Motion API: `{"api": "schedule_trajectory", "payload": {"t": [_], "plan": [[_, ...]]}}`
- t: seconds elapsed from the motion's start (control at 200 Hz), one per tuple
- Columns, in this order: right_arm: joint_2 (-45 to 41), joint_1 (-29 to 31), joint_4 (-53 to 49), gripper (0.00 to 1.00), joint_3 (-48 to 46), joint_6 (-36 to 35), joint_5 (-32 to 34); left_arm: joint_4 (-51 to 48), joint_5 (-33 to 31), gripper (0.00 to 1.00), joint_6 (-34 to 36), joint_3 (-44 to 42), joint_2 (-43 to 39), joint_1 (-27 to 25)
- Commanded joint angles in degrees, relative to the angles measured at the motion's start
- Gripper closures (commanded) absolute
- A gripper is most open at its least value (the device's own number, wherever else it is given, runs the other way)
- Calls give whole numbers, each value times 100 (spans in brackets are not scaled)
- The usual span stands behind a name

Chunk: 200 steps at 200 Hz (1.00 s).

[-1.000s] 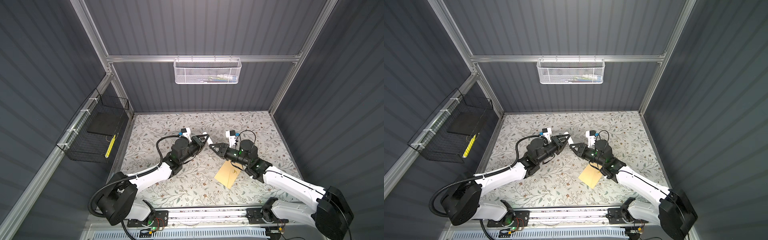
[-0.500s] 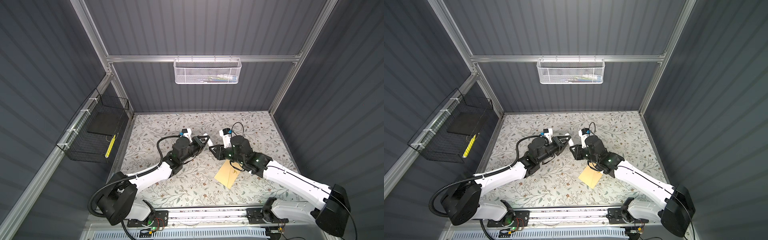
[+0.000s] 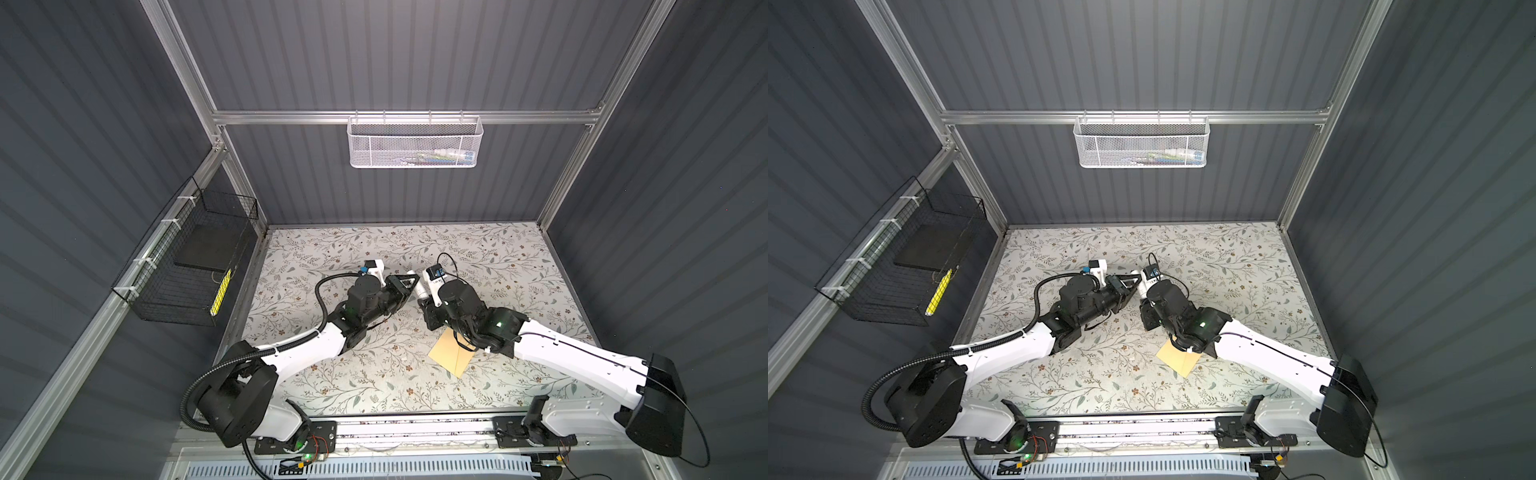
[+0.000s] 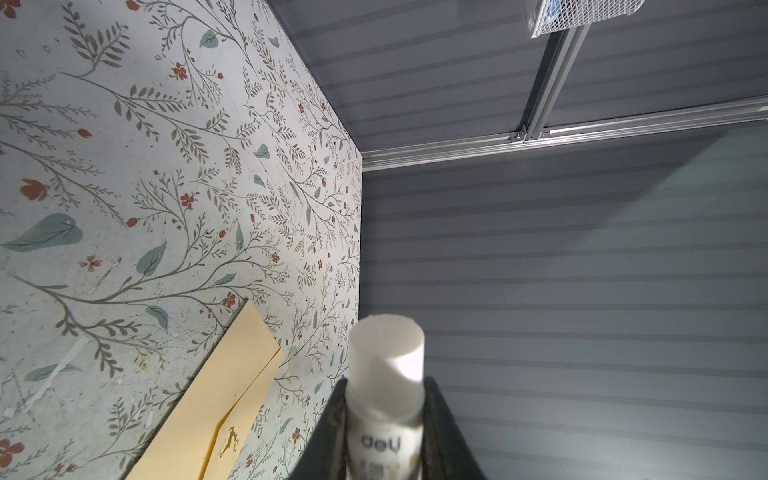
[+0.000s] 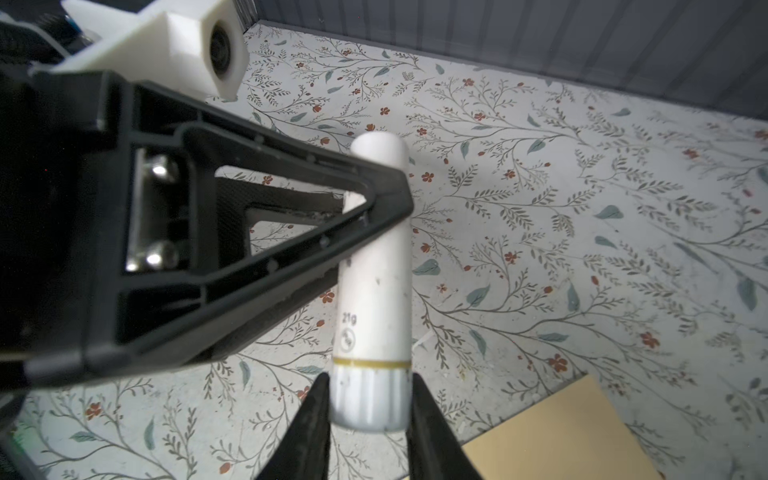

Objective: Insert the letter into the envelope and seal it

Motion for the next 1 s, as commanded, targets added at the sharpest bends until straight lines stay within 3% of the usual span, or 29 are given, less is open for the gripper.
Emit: {"api": "schedule_trajectory", "payload": {"t": [0.0,0.17,0.365,0.6,0.74,0.996], "plan": [[-11,216,54,69,-124,-495,753,162,33,100,104,242,68,4],[19,463,269,66,-226,-900,1077,168,43,100,108,277,74,8],[-191,495,772,56,-574,-896,849,300,54,100,91,207,60,2],[-668,469,824,20,-791,-658,846,364,76,100,127,146,33,6],[-1256,341,672,2,-954,-245,444,457,96,100,127,78,42,9],[-2490,-251,240,1,-1257,871,-828,426,94,100,332,53,11,10]]}}
